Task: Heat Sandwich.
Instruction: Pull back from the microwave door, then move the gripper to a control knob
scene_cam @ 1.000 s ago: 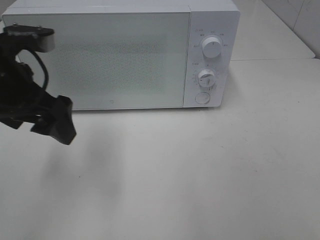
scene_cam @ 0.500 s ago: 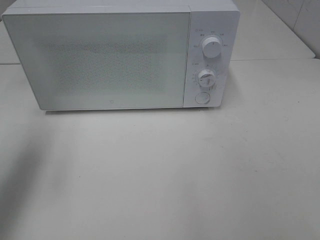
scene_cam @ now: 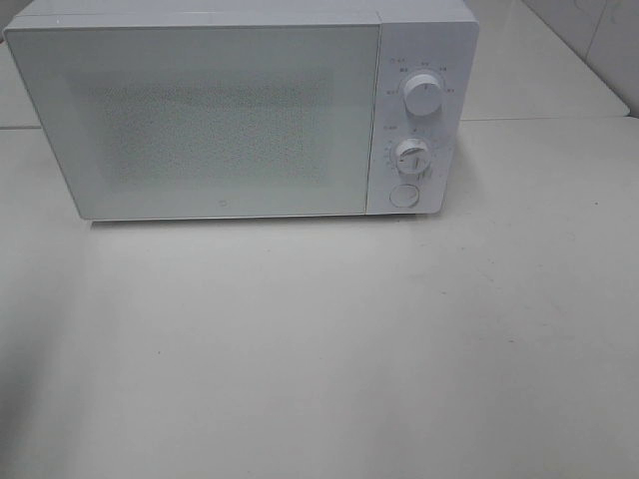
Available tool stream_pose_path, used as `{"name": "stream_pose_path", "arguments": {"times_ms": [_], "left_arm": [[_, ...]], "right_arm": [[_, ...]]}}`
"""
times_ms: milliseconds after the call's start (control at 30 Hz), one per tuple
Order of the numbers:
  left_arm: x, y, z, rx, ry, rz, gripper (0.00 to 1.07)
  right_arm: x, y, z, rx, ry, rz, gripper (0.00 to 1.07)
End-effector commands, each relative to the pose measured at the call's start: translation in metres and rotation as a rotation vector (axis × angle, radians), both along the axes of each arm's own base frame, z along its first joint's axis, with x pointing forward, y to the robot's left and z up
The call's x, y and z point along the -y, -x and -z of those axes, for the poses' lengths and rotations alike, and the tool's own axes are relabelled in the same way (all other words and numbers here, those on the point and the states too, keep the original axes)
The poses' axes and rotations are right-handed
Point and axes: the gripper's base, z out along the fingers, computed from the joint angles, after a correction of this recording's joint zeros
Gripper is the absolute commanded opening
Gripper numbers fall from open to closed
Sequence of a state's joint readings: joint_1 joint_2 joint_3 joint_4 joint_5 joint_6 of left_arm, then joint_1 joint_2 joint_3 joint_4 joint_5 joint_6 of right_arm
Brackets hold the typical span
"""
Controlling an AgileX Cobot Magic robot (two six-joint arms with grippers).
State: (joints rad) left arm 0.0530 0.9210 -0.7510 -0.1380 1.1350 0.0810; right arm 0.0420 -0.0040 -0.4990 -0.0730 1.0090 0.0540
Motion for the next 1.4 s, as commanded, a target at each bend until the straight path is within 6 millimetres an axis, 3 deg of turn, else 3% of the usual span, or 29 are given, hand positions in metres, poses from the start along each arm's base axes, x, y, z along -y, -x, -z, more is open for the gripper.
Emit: {"name": "stream_pose_path", "arguments": {"times_ms": [33,367,600,733,1200,1400], "left_arm": [[0.000,0.022,0.001,0.036,-0.012,-0.010,0.98],[0.002,0.075,0.018,0.182,-0.030,-0.012,0.98],[0.002,0.093,0.013,0.375,-0.039,-0.023,0.98],[0.004,0.117,0.009,0.533,-0.046,-0.029,0.98],[0.005,0.151,0.007,0.746,-0.056,-0.028,0.98],[0.005,0.155,0.007,0.774,-0.058,-0.037,0.98]], "right_arm": [[0.000,0.003,0.000,0.039,0.008,-0.003,0.75],[0.000,0.003,0.000,0.039,0.008,-0.003,0.75],[0.000,0.003,0.000,0.039,0.008,-0.003,0.75],[0.000,0.003,0.000,0.039,0.008,-0.003,0.75],[0.000,0.003,0.000,0.039,0.008,-0.003,0.75],[0.000,0.003,0.000,0.039,0.008,-0.003,0.75]]}}
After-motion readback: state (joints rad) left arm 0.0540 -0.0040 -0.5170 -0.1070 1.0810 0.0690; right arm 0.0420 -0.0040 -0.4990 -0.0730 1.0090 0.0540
